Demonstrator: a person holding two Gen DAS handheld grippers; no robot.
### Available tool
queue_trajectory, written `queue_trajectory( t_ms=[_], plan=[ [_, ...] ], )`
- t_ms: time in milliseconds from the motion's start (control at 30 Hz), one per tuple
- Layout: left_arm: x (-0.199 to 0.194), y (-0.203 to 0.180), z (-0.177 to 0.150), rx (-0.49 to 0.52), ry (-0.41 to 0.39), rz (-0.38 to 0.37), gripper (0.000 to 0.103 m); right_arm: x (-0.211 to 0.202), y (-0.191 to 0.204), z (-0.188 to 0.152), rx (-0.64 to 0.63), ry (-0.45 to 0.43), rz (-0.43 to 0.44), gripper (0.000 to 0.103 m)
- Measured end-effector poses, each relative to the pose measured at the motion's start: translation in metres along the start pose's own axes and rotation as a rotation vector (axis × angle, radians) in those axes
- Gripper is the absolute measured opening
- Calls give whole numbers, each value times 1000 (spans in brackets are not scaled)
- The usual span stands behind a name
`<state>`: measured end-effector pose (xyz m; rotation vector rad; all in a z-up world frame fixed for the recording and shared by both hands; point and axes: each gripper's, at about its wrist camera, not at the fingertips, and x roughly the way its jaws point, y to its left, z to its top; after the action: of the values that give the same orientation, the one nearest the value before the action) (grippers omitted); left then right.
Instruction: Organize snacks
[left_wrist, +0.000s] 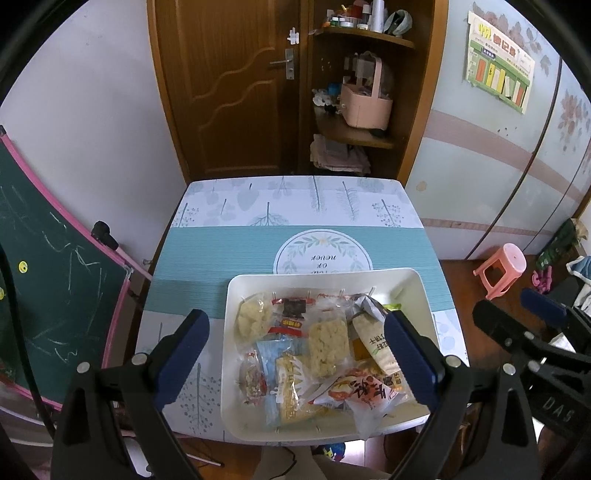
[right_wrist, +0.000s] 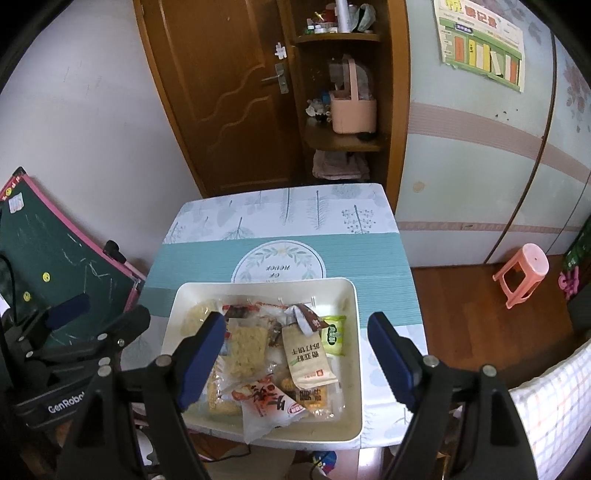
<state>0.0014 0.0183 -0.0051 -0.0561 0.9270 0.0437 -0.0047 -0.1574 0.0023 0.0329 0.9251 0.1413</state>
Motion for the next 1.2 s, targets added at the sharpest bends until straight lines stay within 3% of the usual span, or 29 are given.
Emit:
queue_trajectory(
  t_ms=[1200],
  plan=[
    [8, -1, 0, -2, 33, 11, 95, 12, 4, -3, -12, 28, 9, 80]
  ],
)
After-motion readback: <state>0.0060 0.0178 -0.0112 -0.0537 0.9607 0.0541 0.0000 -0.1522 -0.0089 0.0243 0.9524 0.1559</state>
